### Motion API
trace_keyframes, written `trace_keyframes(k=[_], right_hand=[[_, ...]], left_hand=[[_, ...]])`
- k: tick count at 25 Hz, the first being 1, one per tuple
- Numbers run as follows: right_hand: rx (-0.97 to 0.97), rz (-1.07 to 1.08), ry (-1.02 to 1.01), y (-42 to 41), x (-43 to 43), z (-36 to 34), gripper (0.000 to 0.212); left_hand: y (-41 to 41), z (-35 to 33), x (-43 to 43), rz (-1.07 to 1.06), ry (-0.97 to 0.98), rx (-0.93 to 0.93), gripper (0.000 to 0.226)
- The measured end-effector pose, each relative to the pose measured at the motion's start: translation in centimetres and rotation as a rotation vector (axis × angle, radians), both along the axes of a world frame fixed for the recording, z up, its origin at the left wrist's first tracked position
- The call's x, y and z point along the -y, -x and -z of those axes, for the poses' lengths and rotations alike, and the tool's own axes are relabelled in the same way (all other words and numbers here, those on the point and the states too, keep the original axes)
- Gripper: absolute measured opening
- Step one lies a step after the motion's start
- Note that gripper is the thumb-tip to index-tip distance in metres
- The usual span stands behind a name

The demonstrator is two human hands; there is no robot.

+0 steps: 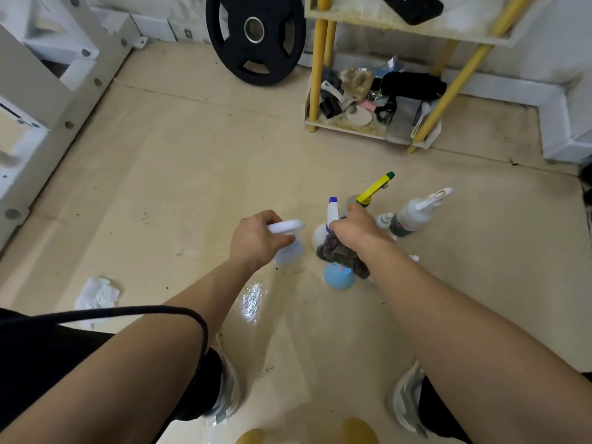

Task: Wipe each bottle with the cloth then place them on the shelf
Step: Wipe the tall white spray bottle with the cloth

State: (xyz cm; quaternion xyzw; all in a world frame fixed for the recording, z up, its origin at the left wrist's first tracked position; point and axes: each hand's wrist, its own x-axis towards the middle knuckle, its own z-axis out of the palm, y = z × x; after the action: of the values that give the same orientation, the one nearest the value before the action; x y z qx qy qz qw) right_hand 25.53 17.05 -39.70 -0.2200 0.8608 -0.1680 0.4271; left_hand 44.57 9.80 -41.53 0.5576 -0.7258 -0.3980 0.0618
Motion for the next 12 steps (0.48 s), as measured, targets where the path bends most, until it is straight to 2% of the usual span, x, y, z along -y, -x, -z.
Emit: trace_keyframes(k=[6, 8, 12], right_hand=[[0.024, -0.055, -0.010, -0.3, 1.5, 3.6, 0.033], [0.055, -0.046, -0.002, -0.2, 1.7, 4.1, 0.033], [0.179, 0.005, 0.064, -0.7, 1.1, 4.1, 0.033]], left_hand=[[1.6, 2.5, 1.6, 0.144, 0.047, 0.136, 0.028], [2.1, 3.2, 1.6, 0.133, 0.034, 0.170, 0.030], [2.8, 4.4, 0.8, 0.031, -0.208, 0.130, 0.032]])
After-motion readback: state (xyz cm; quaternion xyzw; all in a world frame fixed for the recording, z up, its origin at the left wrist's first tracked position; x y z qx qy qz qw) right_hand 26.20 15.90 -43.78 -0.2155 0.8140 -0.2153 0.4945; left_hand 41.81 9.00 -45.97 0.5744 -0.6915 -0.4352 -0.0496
